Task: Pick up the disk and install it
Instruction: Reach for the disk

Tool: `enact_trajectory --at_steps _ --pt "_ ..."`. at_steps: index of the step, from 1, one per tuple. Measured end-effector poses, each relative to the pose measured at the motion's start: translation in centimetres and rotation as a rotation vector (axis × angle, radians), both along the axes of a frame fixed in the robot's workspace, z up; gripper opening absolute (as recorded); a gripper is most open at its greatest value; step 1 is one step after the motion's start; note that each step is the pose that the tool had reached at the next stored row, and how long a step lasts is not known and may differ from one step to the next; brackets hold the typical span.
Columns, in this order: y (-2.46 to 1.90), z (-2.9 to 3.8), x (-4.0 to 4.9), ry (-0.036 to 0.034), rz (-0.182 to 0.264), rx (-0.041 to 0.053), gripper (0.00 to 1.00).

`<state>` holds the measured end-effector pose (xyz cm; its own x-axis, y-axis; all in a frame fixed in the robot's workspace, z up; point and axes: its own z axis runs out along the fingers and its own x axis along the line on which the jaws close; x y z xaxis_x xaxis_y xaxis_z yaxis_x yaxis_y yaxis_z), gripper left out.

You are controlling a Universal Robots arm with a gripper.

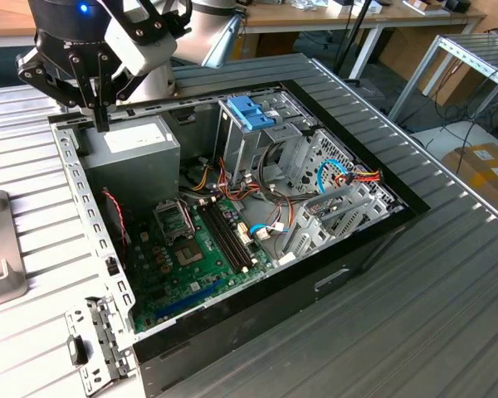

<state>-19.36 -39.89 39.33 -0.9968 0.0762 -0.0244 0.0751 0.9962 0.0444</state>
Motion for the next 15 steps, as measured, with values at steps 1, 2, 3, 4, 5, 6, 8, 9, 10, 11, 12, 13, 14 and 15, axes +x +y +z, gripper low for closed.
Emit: enact_trajectory --at_steps 1,2,3,4,5,6,8,9,10,11,12,13,14,15 --pt "0.00 0.00 -0.09 0.0000 0.000 0.0000 0.10" --pt "0.00 0.00 -0.17 0.0000 0.000 0.0000 0.10" --pt "0.00 0.00 -0.25 0.0000 0.000 0.0000 0.10" --pt "0.00 0.00 -0.34 -0.0001 0.000 0.0000 0.10" --pt "0.00 0.00 -0.43 0.0000 0.000 -0.0001 0.10" --pt "0.00 0.00 -0.54 0.0000 0.000 0.0000 0.10" --pt "0.00 0.00 -0.72 0.0000 0.000 0.0000 0.10" --pt "0.00 0.00 -0.83 -0.0001 0.000 0.0000 0.10" --pt "0.00 0.00 -0.91 -0.0001 0.000 0.0000 0.10" --pt "0.00 0.00 -0.98 0.0000 0.000 0.0000 0.10" --pt "0.00 0.00 -1.07 0.0000 0.000 -0.0001 0.10" --pt "0.00 0.00 -1.15 0.0000 0.000 0.0000 0.10" --pt "0.00 0.00 -1.24 0.0000 0.000 0.0000 0.10" --pt "0.00 0.00 -1.33 0.0000 0.000 0.0000 0.10"
